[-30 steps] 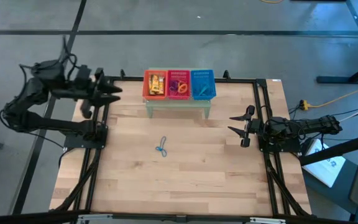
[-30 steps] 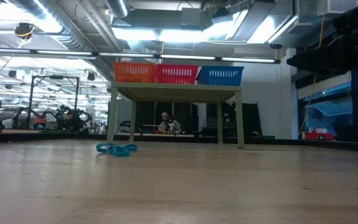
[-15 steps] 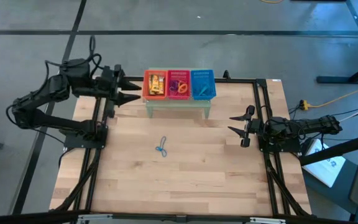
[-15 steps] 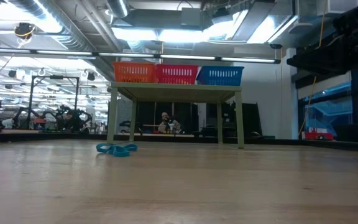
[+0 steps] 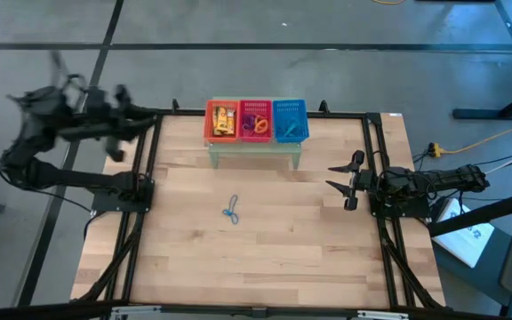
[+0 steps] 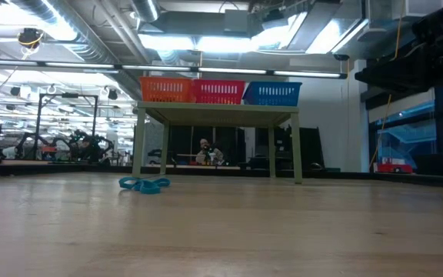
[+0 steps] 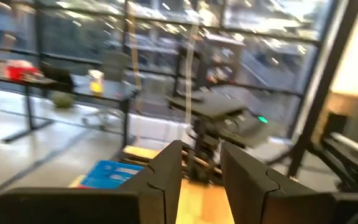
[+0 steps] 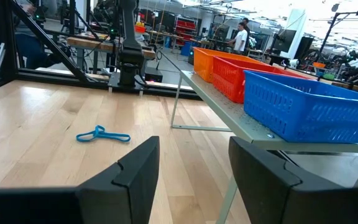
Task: Pick & Place Office Desk Supplies
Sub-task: Put the blue rubber band into the blue bin on the shelf
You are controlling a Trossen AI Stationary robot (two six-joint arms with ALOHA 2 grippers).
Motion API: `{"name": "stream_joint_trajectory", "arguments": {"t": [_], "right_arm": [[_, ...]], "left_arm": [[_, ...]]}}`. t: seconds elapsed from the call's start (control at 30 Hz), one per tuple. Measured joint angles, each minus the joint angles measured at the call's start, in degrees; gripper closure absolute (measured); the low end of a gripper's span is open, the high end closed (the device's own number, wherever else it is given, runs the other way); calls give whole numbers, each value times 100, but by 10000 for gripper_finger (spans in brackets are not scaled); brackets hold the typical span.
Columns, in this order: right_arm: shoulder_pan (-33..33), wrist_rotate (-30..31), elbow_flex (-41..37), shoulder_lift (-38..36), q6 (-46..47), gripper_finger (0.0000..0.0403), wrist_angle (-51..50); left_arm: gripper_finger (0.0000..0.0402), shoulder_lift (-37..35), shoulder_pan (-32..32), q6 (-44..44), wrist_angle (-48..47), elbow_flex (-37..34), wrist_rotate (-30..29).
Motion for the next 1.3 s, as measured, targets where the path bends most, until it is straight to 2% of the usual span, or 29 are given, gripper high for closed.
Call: {"name": "stream_joint_trajectory", "arguments": {"t": [0.13, 0.23, 0.4, 0.5, 0.7, 0.8, 0.97, 1.13, 1.3], "right_arm": [[0, -1, 0, 1, -2, 208, 2], [0, 0, 0, 2, -2, 208, 1], [-2, 0, 0, 0, -2, 208, 2], [0, -4, 0, 0, -2, 208, 0], [0, -5, 0, 0, -4, 208, 0], [-2, -6, -1, 0, -4, 208, 1], [-2, -4, 0, 0, -7, 208, 2], [-2, -4, 0, 0, -9, 208, 2], [-2, -2, 0, 0, -22, 208, 1]], "left_arm": [[293, -597, -45, -47, -595, 1, -666], [287, -1019, -45, -285, -778, -228, -754], [281, -1521, -17, -398, 97, -1228, -466], [281, -1830, -19, -312, 105, -1816, -418], [281, -2446, -19, -383, 1303, -2865, -170], [281, -2706, -19, -261, 1115, -3004, -288], [279, -2794, -19, -369, 208, -3411, -251], [279, -2800, -19, -559, 612, -3951, 363], [277, -3076, -19, -454, 827, -4264, 274]]}}
